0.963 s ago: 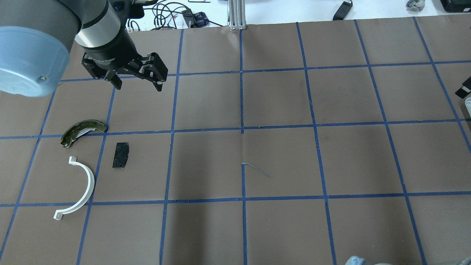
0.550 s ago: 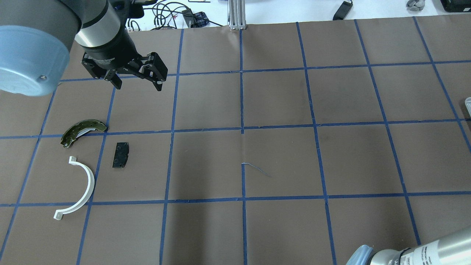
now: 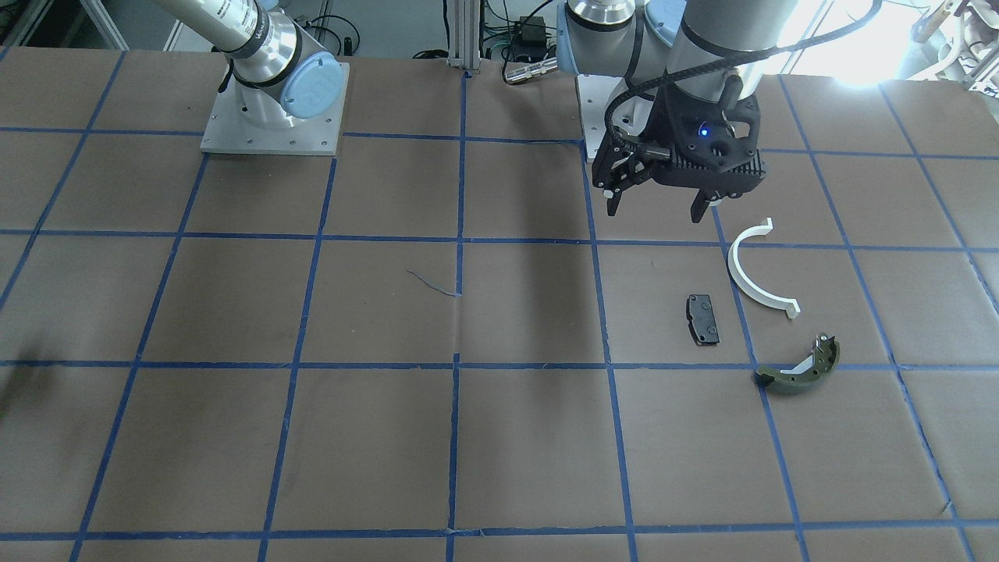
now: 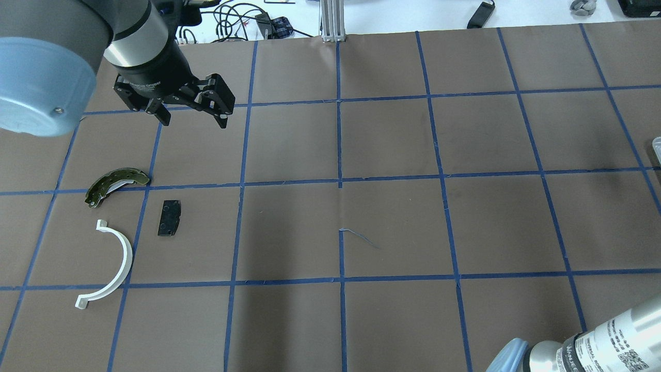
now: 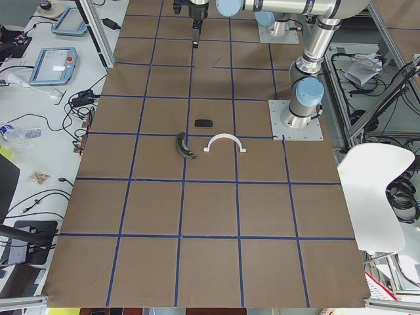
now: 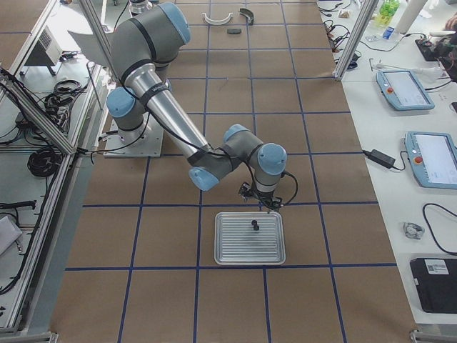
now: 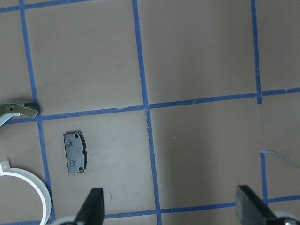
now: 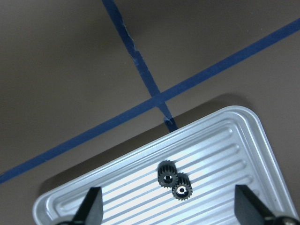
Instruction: Place bearing gear from tray to pile
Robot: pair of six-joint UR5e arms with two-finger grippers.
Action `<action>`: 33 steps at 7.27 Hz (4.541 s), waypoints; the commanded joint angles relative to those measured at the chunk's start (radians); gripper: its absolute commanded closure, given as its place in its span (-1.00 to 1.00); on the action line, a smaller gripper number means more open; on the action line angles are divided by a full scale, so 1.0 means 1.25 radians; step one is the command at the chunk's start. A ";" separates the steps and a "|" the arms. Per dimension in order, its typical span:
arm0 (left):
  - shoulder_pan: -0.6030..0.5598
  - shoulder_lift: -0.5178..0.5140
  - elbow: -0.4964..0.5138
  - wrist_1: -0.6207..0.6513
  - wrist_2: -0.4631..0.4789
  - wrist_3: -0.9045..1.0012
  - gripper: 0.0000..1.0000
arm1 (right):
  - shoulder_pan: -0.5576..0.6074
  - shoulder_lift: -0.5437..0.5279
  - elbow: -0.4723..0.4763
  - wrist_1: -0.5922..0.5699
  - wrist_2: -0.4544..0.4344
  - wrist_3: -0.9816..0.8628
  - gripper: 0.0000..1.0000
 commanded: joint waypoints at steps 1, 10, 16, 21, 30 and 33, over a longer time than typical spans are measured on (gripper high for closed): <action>-0.003 0.001 -0.004 0.001 0.000 0.008 -1.00 | -0.001 0.032 -0.015 -0.028 0.007 -0.052 -1.00; -0.002 0.003 0.000 0.002 0.003 0.024 -1.00 | -0.022 0.088 -0.039 -0.031 0.018 -0.203 -0.61; -0.001 0.004 -0.003 0.001 0.002 0.024 -1.00 | -0.040 0.112 -0.040 -0.047 0.021 -0.245 -0.38; 0.000 0.004 -0.001 0.002 0.002 0.025 -1.00 | -0.041 0.117 -0.038 -0.059 0.011 -0.256 -0.17; 0.002 0.004 -0.001 0.002 0.002 0.025 -1.00 | -0.046 0.106 -0.050 -0.055 -0.051 -0.194 0.95; 0.002 0.004 0.000 0.002 0.002 0.025 -1.00 | -0.029 0.032 -0.039 0.014 -0.055 -0.054 1.00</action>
